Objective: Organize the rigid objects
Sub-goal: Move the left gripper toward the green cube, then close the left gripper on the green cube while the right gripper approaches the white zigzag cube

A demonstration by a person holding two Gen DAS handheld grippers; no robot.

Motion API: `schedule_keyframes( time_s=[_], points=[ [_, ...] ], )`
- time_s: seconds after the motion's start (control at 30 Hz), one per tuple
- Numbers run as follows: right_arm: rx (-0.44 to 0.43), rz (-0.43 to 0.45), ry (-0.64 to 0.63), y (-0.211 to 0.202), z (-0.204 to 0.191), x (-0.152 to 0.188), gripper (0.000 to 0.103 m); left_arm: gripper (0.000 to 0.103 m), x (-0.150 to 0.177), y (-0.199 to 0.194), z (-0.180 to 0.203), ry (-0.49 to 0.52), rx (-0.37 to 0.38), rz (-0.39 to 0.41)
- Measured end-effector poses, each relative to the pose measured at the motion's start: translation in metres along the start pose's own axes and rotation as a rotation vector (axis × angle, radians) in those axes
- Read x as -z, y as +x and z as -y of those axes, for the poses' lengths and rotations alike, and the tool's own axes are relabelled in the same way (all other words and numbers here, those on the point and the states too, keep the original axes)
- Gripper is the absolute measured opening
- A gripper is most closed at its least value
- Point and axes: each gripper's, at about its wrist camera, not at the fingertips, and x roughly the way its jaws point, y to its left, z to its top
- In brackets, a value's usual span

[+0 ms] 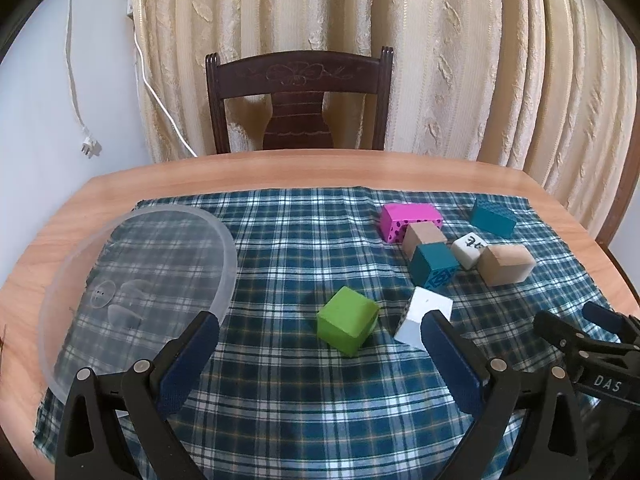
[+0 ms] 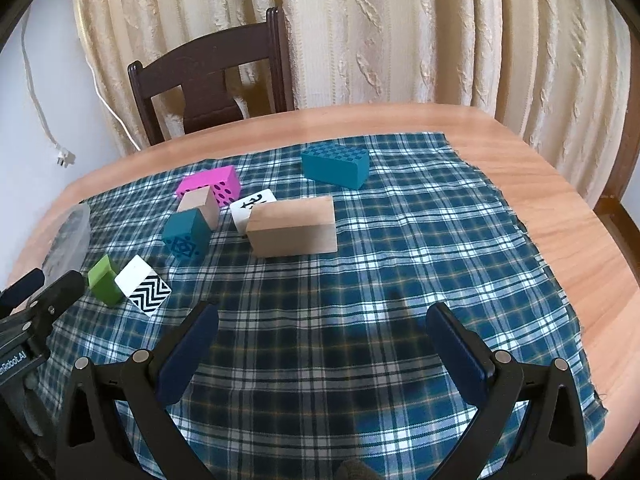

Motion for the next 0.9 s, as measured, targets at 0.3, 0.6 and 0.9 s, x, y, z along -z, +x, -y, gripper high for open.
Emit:
schedule_keyframes(
  time_s=[0.3,0.6,0.9],
  points=[
    [0.007,0.006,-0.009,-0.002,-0.004,0.0,0.103,0.092,-0.001,0.005,-0.003,-0.006,0.04,-0.021],
    [-0.006,0.013,-0.014,-0.008,-0.008,0.0,0.103,0.071,-0.001,0.02,0.009,0.053,0.046,-0.059],
    [-0.016,0.02,-0.012,-0.01,-0.009,0.001,0.103,0.063,-0.002,0.038,0.013,0.063,0.082,-0.139]
  ],
)
